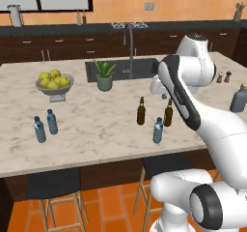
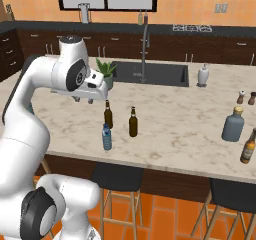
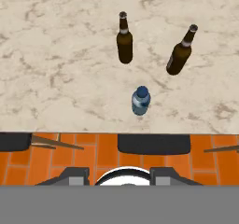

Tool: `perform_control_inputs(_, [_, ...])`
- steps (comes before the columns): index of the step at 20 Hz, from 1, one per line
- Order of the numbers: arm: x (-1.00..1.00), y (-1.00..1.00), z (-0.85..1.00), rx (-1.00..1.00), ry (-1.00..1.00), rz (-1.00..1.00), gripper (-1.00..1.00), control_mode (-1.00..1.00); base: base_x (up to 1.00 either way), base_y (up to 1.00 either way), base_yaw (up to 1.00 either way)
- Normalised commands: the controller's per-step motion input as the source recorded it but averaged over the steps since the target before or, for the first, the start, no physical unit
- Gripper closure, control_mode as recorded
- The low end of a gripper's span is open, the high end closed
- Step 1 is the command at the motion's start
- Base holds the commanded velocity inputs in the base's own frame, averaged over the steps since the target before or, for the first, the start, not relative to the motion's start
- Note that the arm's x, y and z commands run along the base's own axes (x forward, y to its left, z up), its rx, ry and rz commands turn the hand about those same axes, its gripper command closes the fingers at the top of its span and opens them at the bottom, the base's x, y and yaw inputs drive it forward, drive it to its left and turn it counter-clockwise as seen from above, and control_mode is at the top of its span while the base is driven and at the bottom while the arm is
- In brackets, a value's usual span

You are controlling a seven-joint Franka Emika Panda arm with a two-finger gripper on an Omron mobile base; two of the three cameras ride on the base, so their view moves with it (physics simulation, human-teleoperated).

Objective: Move the plastic bottles in the middle to the plastics group, and the glass bottles in the middle to the glass group.

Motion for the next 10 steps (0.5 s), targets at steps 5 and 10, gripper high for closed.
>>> perform_control_inputs(5, [-0.09, -0.01, -0.36, -0.01, 0.05, -0.1, -1.0, -1.0, 0.0, 0.0, 0.0])
perform_control_inputs(10, [0.02, -0.22, -0.61, 0.0, 0.09, -0.11, -1.0, -1.0, 0.0, 0.0, 0.0])
